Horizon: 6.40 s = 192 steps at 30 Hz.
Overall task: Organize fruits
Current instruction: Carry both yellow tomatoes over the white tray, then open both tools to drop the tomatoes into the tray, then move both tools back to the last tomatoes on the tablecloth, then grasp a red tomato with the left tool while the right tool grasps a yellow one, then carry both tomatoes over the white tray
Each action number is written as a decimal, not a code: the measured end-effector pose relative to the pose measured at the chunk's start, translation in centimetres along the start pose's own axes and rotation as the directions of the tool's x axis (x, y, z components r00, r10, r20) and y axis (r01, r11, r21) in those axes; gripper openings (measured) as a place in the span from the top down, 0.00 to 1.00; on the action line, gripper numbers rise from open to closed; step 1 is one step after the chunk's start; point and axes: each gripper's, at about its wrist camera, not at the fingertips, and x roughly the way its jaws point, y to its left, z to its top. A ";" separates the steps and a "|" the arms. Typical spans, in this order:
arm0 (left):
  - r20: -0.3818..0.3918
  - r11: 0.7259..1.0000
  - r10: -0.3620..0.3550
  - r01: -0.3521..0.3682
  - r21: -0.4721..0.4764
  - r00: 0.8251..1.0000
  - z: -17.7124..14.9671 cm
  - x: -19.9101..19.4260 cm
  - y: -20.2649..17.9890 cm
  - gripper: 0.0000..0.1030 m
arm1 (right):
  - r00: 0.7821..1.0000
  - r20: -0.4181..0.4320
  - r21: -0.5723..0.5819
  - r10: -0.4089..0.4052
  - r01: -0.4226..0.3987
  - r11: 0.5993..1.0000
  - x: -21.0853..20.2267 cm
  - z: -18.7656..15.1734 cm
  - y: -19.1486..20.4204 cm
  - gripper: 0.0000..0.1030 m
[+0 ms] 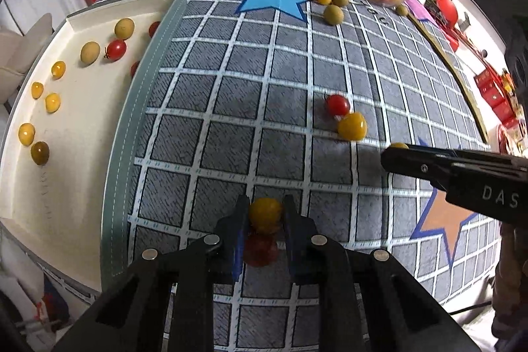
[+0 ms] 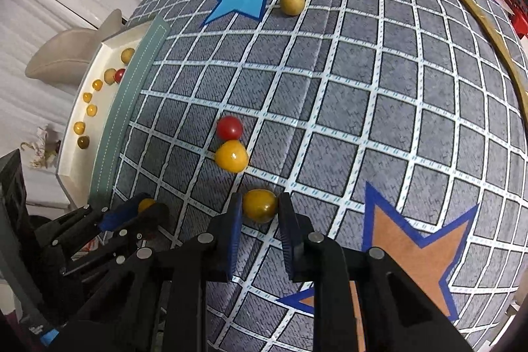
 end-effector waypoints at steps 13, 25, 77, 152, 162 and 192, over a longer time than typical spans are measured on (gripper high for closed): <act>0.011 0.998 -0.011 0.012 -0.055 1.000 1.7 0.5 0.2 0.79 | 1.000 -0.009 -0.015 0.008 -0.009 1.000 -0.2 1.2 -0.8 0.77; 0.056 0.999 -0.039 0.040 -0.029 0.998 4.2 -1.3 1.9 0.79 | 0.999 0.046 0.016 -0.018 0.018 1.000 -1.6 2.8 0.4 0.77; 0.033 0.918 0.323 -0.304 -0.256 0.946 2.1 -2.9 21.9 0.22 | 0.997 -0.075 -0.329 -0.001 -0.024 0.944 10.9 8.6 23.5 0.51; -0.007 0.999 -0.020 0.019 -0.043 1.000 2.9 -2.2 3.2 0.79 | 0.998 -0.036 -0.054 -0.052 0.050 0.997 0.1 3.0 3.5 0.76; 0.040 0.993 0.049 -0.045 -0.106 0.998 3.3 -4.6 7.4 0.79 | 1.000 -0.022 -0.111 -0.018 0.015 0.994 0.0 4.6 7.9 0.76; -0.048 0.923 0.265 -0.268 -0.276 0.963 4.7 -0.6 19.0 0.79 | 0.992 -0.121 -0.322 -0.015 -0.025 0.947 10.1 12.4 21.5 0.76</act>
